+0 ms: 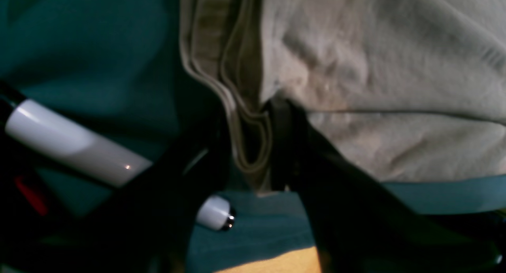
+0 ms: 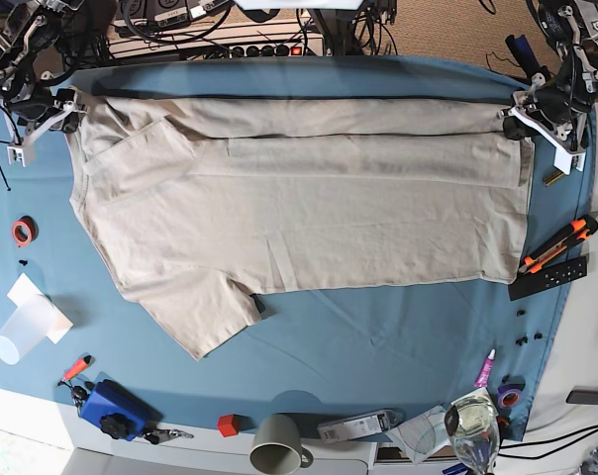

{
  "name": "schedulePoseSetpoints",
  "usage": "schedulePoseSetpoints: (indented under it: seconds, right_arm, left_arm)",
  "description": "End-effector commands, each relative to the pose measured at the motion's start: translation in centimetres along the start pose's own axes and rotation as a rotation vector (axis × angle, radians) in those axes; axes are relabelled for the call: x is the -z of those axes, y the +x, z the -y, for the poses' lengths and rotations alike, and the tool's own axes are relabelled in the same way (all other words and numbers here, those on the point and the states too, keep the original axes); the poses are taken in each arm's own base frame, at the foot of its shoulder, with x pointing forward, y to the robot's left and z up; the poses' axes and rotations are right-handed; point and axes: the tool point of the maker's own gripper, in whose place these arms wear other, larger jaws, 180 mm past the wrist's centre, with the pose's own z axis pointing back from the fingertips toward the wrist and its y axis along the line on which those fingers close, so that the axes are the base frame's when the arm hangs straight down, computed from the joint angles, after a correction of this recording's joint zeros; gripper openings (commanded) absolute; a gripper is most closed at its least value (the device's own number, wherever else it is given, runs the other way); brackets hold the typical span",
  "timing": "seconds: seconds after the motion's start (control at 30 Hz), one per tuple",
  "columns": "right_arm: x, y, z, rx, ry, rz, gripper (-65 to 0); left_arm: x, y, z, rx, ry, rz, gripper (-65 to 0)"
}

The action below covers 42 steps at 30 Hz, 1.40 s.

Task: Fold the T-shirt properly
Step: 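Open the right gripper and raise it off the shirt, then lower the right gripper onto the sleeve away from the arms and grasp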

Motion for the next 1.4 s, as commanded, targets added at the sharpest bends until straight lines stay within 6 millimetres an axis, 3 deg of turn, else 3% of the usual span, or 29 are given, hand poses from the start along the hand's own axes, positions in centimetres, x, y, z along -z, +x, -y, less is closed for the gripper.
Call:
schedulePoseSetpoints:
  seconds: [0.0,0.17,0.37,0.5,0.6,0.77,0.97,1.03,1.13,1.37]
  right_arm:
    - [-0.8,1.0,0.5,-0.017,-0.009,0.022,-47.7]
    - [-1.4,1.4,0.2,0.022,0.034,0.056,-47.7]
    - [-2.8,2.0,1.8,0.049,0.013,0.120,-47.4]
    - [-3.2,2.1,2.3,0.046,0.003,0.133,-41.4]
    - [-3.6,2.8,2.5,0.036,0.002,0.147,-41.4]
    - [-6.0,7.0,3.0,-0.025,0.030,0.251,-41.4]
    - [-9.0,14.6,3.9,-0.068,-0.017,0.480,-41.4]
    - [-9.5,16.3,3.9,-0.073,-0.036,0.531,-41.4]
    - [-8.8,18.1,3.1,-0.106,-0.042,0.556,-41.4]
    - [-4.5,22.3,-0.9,-0.226,-0.004,0.542,-41.4]
  left_arm:
    - [-0.5,-0.3,-1.1,0.022,0.055,-0.023,-47.4]
    - [-1.5,1.4,-0.3,0.075,0.066,0.028,-47.4]
    - [-2.7,3.5,0.5,0.134,0.086,0.115,-47.3]
    - [-2.8,3.9,0.5,0.139,0.091,0.131,-47.3]
    - [-2.8,3.9,0.5,0.140,0.091,0.131,-47.3]
    - [-2.9,4.2,0.6,0.144,0.092,0.139,-47.3]
    - [-4.0,5.5,1.7,0.185,0.085,0.188,-47.3]
    - [-4.5,6.0,2.3,0.202,0.078,0.211,-47.3]
    - [-5.0,6.6,2.8,0.219,0.074,0.234,-47.3]
    - [-5.0,6.6,2.9,0.219,0.074,0.237,-47.3]
